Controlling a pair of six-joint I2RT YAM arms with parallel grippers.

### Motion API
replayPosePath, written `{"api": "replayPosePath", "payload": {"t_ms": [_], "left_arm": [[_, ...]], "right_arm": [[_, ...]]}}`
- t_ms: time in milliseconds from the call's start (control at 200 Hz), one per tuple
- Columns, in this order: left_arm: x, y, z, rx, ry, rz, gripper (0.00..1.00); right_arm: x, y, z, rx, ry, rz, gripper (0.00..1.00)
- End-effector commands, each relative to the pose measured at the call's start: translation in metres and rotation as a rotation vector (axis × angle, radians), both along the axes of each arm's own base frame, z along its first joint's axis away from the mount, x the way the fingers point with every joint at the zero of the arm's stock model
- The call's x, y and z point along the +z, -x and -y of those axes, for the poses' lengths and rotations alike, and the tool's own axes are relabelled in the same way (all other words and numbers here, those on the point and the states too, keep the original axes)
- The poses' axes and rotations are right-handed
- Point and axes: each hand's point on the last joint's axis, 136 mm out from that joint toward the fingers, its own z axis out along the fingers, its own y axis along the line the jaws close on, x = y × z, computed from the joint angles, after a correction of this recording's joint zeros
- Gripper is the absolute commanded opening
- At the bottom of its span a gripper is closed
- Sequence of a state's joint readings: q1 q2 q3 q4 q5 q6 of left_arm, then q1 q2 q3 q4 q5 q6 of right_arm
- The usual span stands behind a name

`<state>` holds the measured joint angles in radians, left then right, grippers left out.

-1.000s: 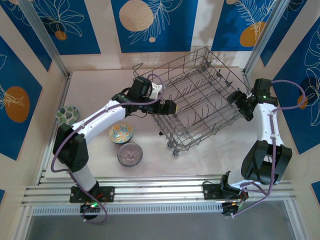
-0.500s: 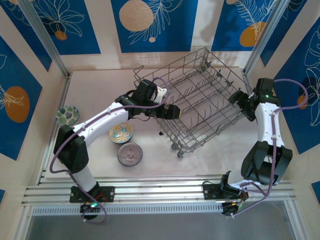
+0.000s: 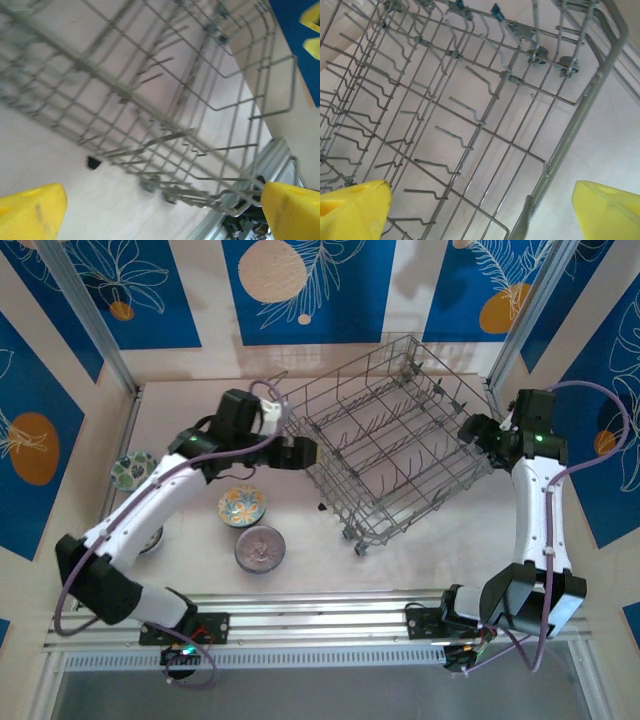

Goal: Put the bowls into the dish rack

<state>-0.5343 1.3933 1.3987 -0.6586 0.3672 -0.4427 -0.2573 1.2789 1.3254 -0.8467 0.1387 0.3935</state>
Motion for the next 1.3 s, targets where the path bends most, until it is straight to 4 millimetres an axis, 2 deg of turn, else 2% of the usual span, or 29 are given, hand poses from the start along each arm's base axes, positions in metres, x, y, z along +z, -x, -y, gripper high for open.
{"api": "replayPosePath", "payload": {"t_ms": [0,115,180,280,405,575,775,985,1106,1296], "left_arm": [[-0.026,0.010,-0.065,0.151,-0.100,-0.094,0.99],[-0.051,0.021,-0.126,0.325,-0.191,-0.174,0.99],[-0.068,0.032,-0.151,0.406,-0.237,-0.240,0.99],[-0.095,0.052,-0.173,0.482,-0.276,-0.354,0.98],[-0.121,0.071,-0.189,0.549,-0.315,-0.447,0.97],[-0.149,0.079,-0.188,0.591,-0.278,-0.540,0.95],[-0.173,0.073,-0.175,0.580,-0.223,-0.618,0.79],[-0.182,0.063,-0.173,0.573,-0.230,-0.633,0.68],[-0.188,0.059,-0.171,0.562,-0.229,-0.651,0.58],[-0.195,0.057,-0.169,0.554,-0.231,-0.664,0.51]], "right_arm": [[0.021,0.002,-0.019,0.080,0.030,0.034,0.93],[0.027,-0.003,-0.043,0.162,0.038,0.042,0.94],[0.028,-0.006,-0.058,0.210,0.045,0.040,0.93],[0.029,-0.011,-0.079,0.273,0.061,0.033,0.93],[0.027,-0.015,-0.097,0.328,0.082,0.018,0.94],[0.022,-0.017,-0.108,0.366,0.099,-0.003,0.94],[0.012,-0.015,-0.113,0.383,0.099,-0.027,0.94],[0.001,-0.013,-0.113,0.379,0.094,-0.046,0.94],[-0.002,-0.014,-0.113,0.379,0.095,-0.050,0.94],[-0.006,-0.017,-0.114,0.389,0.102,-0.051,0.94]]}}
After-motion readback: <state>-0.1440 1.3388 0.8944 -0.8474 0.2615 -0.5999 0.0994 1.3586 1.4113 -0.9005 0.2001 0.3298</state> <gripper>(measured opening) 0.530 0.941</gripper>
